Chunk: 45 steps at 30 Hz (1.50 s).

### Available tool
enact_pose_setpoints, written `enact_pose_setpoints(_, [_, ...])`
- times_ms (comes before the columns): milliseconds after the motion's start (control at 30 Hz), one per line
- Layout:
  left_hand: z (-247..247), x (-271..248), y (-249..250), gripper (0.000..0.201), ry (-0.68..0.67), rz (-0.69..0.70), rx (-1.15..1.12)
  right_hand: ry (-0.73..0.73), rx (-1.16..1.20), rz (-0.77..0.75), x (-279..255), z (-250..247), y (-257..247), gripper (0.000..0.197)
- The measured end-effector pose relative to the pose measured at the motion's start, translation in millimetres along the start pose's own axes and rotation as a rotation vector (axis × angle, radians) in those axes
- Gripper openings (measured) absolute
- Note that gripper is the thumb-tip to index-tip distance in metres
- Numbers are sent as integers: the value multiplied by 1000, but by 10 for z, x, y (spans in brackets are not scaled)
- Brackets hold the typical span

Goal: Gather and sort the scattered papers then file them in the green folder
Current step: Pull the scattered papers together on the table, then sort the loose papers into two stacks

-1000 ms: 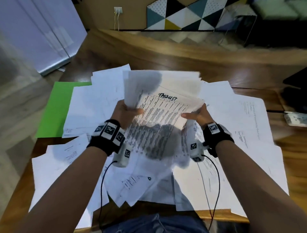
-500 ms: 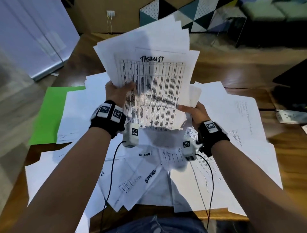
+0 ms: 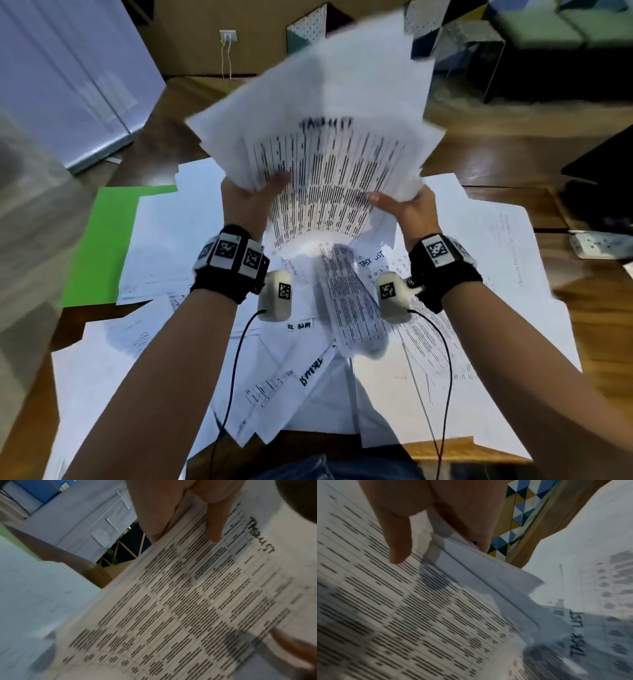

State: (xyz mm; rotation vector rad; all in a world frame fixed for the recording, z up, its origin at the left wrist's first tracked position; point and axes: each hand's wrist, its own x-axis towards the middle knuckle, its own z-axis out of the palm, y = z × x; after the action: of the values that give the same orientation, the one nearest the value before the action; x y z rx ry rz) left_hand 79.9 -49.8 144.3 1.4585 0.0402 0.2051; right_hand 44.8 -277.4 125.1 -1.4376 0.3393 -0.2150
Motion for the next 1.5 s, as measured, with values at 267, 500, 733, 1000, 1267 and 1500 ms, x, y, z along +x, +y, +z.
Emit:
enact_pose_setpoints(267, [-36, 20, -399, 23, -92, -159, 144, 53, 5, 102, -28, 43, 220, 51])
enact_pose_setpoints(500, [182, 239, -402, 30, 20, -238, -32, 116, 62, 68, 115, 277, 150, 46])
enact_pose_setpoints(733, [80, 332, -560, 39, -27, -237, -46, 71, -26, -21, 133, 210, 162, 79])
enact_pose_setpoints(1000, [230, 389, -425, 55, -77, -268, -120, 103, -90, -38, 207, 420, 119, 53])
enact_pose_setpoints(1267, [327, 369, -265, 48, -27, -108, -101, 100, 57, -149, 246, 315, -6, 53])
enact_pose_setpoints(1500, [248, 368, -298, 79, -142, 6, -112, 131, 122, -70, 284, 148, 177, 78])
